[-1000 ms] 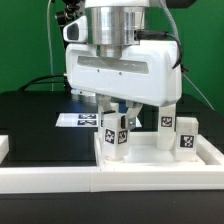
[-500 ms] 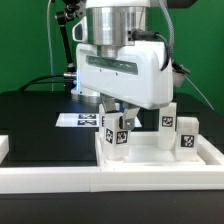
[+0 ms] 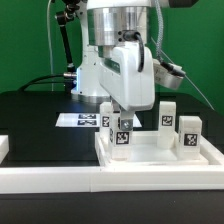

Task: Assemble square table

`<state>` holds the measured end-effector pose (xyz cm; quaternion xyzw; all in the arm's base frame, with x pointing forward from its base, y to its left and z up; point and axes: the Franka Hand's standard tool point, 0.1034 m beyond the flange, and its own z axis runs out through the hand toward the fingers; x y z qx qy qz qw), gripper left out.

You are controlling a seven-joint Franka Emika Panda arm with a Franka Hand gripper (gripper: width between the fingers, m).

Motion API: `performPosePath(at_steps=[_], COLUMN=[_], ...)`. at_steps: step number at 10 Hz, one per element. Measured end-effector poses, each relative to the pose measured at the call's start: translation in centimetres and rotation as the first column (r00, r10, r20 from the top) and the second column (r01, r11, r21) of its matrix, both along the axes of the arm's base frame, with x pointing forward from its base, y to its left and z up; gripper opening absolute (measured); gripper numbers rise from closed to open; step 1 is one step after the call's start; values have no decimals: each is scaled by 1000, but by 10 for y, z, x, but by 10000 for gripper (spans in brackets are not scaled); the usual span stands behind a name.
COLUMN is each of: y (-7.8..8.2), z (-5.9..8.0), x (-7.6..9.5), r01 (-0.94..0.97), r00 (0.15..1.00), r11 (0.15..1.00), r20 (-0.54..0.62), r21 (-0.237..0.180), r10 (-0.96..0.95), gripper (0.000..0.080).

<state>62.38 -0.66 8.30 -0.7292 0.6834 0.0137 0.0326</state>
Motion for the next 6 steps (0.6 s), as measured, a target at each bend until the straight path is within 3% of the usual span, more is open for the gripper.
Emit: performPosePath(at_steps=[3, 6], y=[2, 5], z=[0, -1], x=[2, 4], r01=[268, 499], r00=[963, 866], r11=[963, 863], r20=[19, -6], r21=[38, 74], r10=[-268, -500], gripper=[290, 290])
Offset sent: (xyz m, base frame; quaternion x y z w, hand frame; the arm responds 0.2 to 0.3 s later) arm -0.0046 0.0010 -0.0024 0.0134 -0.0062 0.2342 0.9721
